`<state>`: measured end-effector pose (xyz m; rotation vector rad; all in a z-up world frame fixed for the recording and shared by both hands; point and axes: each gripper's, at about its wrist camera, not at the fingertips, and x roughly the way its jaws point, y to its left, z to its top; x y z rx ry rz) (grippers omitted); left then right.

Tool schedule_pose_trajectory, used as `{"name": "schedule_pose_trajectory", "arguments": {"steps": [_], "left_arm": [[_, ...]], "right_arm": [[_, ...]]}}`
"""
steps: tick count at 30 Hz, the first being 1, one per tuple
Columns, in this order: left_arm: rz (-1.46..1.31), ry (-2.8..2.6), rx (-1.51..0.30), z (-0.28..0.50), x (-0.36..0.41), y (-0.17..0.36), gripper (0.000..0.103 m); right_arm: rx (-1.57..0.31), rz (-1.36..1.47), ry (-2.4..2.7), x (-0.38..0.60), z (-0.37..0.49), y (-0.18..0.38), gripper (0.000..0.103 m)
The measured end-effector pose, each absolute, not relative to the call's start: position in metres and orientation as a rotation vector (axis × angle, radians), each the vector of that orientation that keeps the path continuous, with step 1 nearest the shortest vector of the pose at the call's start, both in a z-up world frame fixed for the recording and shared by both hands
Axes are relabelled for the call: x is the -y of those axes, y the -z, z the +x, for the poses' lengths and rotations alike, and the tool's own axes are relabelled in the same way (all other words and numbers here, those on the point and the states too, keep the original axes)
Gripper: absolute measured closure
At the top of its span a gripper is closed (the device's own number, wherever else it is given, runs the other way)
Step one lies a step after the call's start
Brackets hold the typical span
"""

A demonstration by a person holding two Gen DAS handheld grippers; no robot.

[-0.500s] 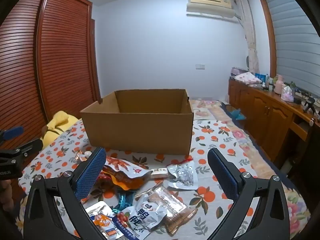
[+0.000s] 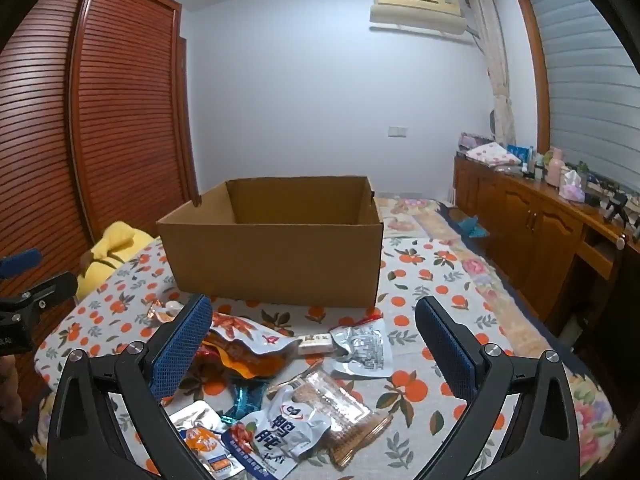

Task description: Organize snacks

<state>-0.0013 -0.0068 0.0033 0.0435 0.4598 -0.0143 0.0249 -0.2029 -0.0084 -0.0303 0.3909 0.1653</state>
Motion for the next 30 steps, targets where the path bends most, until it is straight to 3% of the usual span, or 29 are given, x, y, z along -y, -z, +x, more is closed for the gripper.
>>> {"name": "schedule_pose_trajectory", "arguments": {"steps": [30], "left_arm": [[0.04,0.021,-0.46,-0.0015,-0.0026,-0.0076,0.0]], "right_arm": [[-0.395,-0.025,-0.159,0.2072,0.0282,0.0119,0.0]]}}
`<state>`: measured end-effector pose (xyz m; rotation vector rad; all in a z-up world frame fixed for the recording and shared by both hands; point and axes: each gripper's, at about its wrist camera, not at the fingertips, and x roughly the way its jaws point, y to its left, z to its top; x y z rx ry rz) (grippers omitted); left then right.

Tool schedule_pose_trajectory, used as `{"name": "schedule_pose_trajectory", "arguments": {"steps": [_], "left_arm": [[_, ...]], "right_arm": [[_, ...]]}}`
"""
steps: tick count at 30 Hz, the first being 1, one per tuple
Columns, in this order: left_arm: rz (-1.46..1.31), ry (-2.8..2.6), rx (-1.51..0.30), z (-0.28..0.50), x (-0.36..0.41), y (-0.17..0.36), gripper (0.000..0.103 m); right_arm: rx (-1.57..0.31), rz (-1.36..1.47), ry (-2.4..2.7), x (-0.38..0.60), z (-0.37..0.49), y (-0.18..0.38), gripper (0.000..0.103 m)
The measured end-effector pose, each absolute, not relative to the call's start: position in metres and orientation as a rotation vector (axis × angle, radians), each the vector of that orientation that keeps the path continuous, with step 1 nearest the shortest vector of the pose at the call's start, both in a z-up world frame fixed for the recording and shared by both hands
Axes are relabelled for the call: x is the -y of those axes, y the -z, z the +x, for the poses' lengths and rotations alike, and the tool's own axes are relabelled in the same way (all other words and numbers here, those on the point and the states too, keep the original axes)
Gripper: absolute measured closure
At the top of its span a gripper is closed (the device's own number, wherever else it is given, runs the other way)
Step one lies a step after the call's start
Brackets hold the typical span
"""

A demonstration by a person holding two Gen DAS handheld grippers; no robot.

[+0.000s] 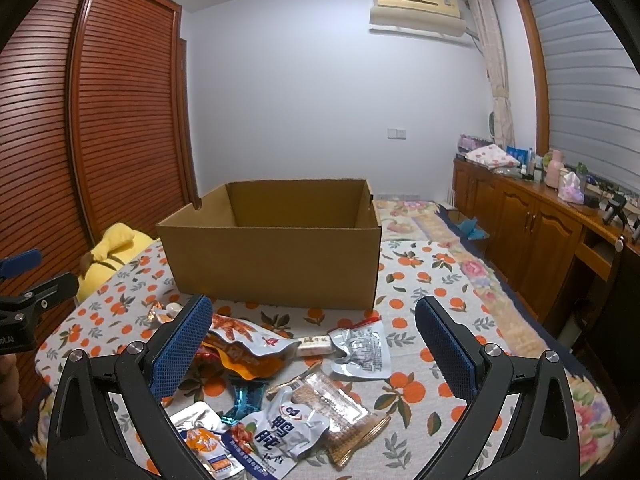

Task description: Organize snacks

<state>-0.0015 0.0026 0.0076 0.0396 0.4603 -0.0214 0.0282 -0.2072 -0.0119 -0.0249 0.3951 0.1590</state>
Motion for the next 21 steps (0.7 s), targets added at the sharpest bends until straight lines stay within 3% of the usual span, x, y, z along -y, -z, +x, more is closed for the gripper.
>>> {"name": "schedule_pose_trajectory", "arguments": {"steps": [21], "left_arm": [[0.043,0.03,-0.453,-0.0062,0.0011,-0.008,0.0]], "right_arm": [[-0.388,-0.03,-0.156,0.2069,0.0263,0.0115,0.0]]}}
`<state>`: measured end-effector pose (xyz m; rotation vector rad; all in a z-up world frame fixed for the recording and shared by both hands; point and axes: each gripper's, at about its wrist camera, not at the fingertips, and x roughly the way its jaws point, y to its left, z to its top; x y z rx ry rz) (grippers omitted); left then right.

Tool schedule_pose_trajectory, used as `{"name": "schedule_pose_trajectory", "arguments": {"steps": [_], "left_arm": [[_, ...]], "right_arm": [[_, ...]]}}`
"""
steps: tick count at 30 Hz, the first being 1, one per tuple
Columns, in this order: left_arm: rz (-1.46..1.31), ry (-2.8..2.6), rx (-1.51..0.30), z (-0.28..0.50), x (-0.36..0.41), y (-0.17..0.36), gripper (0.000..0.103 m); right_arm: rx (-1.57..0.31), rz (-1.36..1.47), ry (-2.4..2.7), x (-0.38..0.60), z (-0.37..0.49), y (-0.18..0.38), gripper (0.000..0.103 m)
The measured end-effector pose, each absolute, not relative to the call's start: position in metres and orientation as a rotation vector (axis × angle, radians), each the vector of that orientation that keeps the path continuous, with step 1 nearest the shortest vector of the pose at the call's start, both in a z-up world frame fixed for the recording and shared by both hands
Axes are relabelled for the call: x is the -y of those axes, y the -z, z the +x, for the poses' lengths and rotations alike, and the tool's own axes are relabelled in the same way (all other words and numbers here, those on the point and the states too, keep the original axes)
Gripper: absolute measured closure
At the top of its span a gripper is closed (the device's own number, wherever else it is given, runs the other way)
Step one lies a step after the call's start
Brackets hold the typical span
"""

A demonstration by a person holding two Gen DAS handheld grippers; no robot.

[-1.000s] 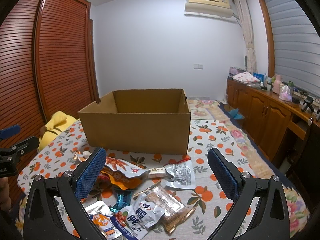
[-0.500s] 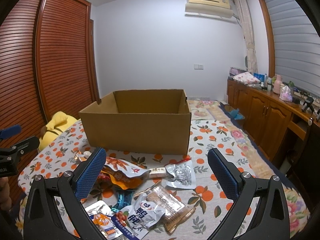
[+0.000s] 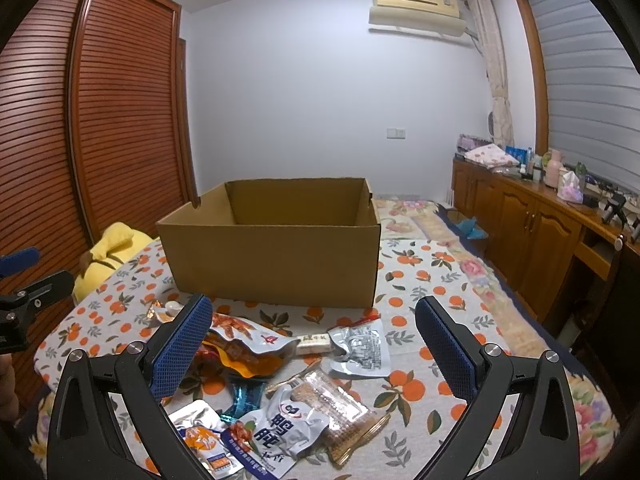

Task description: Organize snacks

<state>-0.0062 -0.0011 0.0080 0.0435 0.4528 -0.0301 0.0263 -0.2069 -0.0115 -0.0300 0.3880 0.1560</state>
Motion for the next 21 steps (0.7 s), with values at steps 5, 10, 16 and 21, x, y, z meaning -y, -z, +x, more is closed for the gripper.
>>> {"name": "schedule_pose_trajectory", "arguments": {"steps": [5,10,16,21], "left_arm": [[0.045,0.032,-0.451,-0.0077,0.002,-0.0097,0.0],[0.046,0.033,-0.451,-0.0074,0.0024,-0.0111,0.0],[0.048,0.033,-0.454,-0.0071,0.0032,-0.0115,0.0],[0.047,0.039,-0.464,-0.0061,0.004,-0.0078,0.0]], "right_arm": [[-0.387,-0.028,-0.156,0.2072,0.026,0.0115,0.0],[-0.385,-0.028,-0.158,0.2073,0.0253,0.0111,0.0],[-0.385,-0.027,-0.157,0.2081,0.0254,0.0111,0.0],[-0.389,-0.029,-0.159,0.208,0.0254,0.011,0.0]]}}
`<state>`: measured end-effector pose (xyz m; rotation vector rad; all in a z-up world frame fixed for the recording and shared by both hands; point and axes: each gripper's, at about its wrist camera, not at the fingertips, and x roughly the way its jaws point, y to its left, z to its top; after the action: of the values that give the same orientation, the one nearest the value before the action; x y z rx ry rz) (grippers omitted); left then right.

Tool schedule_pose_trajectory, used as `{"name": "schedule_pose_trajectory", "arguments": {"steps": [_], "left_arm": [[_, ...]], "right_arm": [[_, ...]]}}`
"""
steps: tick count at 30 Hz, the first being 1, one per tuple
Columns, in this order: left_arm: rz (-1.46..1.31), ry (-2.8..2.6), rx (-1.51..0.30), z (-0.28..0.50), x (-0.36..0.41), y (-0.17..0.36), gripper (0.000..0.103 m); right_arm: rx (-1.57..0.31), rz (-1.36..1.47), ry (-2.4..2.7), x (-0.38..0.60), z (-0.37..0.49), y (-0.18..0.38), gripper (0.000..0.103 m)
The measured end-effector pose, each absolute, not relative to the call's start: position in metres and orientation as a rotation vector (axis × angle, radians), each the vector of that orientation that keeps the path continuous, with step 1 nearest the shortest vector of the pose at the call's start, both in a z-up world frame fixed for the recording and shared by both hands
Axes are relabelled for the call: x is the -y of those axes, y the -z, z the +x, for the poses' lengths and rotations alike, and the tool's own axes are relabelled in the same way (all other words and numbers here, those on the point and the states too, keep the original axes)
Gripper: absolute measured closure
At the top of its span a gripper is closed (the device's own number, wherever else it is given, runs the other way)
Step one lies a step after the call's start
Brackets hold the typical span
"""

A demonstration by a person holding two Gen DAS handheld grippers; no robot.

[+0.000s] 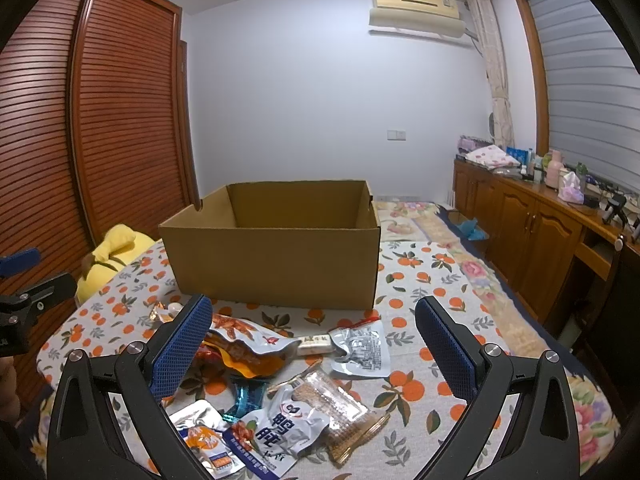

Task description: Organize snacks

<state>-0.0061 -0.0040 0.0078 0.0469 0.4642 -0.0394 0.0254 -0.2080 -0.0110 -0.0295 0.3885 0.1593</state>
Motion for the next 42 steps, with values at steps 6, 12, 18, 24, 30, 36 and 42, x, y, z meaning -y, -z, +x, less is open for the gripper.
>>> {"name": "schedule_pose_trajectory", "arguments": {"steps": [6,12,18,24,30,36,42], "left_arm": [[0.05,0.059,-0.497,-0.003,0.007,0.006,0.0],[0.036,0.116,-0.541,0.001,0.011,0.025,0.0],[0.037,0.168,-0.583,0.004,0.022,0.042,0.0],[0.043,0.209,-0.643,0.008,0.032,0.062,0.001],[0.046,0.267,-0.71,0.008,0.045,0.081,0.002],[0.079,0.339,-0.776,0.01,0.065,0.096,0.002],[0.107,0.391,-0.839,0.013,0.078,0.111,0.002]], "right_arm": [[-0.416,-0.039,-0.173,0.213,0.024,0.016,0.0],[-0.493,-0.053,-0.19,0.232,0.026,0.038,0.001],[-0.584,-0.04,-0.225,0.251,0.031,0.062,0.006],[-0.66,-0.045,-0.265,0.255,0.04,0.081,0.018],[-0.701,-0.074,-0.325,0.247,0.045,0.09,0.02],[-0.704,-0.078,-0.338,0.244,0.042,0.09,0.02],[-0.715,-0.084,-0.365,0.241,0.039,0.088,0.02]]}}
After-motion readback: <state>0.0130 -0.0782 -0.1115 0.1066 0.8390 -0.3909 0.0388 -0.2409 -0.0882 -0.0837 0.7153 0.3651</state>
